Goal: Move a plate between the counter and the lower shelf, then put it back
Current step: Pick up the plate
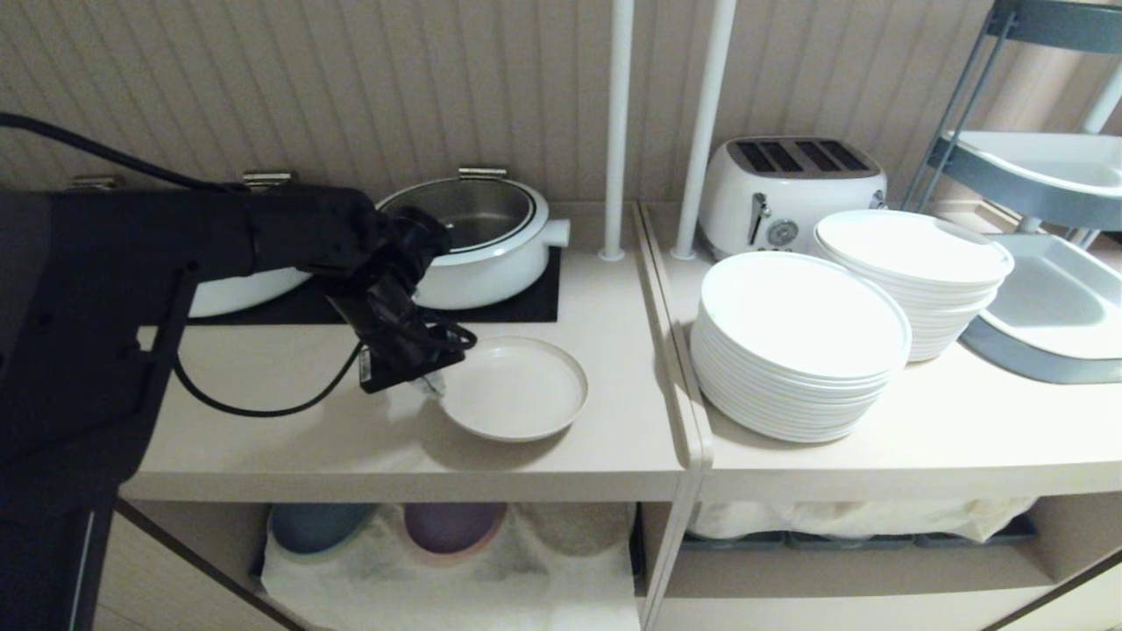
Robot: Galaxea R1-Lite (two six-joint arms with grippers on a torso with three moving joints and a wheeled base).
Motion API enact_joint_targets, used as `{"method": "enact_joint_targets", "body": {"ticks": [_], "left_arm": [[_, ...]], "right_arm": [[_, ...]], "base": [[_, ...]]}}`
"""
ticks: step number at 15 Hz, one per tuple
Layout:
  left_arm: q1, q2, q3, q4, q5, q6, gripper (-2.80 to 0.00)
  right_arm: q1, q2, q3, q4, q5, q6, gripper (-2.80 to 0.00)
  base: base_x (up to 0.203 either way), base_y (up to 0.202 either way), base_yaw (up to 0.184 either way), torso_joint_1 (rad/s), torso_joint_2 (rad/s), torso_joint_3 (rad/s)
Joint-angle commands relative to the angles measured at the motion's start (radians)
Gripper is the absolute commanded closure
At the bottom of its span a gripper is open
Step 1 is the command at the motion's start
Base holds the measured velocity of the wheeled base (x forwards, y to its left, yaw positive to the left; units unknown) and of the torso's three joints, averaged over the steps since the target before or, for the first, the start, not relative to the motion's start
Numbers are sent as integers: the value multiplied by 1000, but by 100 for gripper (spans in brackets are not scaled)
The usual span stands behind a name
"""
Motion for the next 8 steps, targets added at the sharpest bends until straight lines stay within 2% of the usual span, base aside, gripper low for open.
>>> {"method": "enact_joint_targets", "body": {"ticks": [1,8], "left_arm": [[0,-20,16,4,-3,-4,0],[14,-139,149,3,-29,-2,0]], "right_arm": [[0,0,0,-1,0,0,0],[0,0,0,-1,0,0,0]], "base": [[0,0,0,0,0,0],[0,0,0,0,0,0]]}}
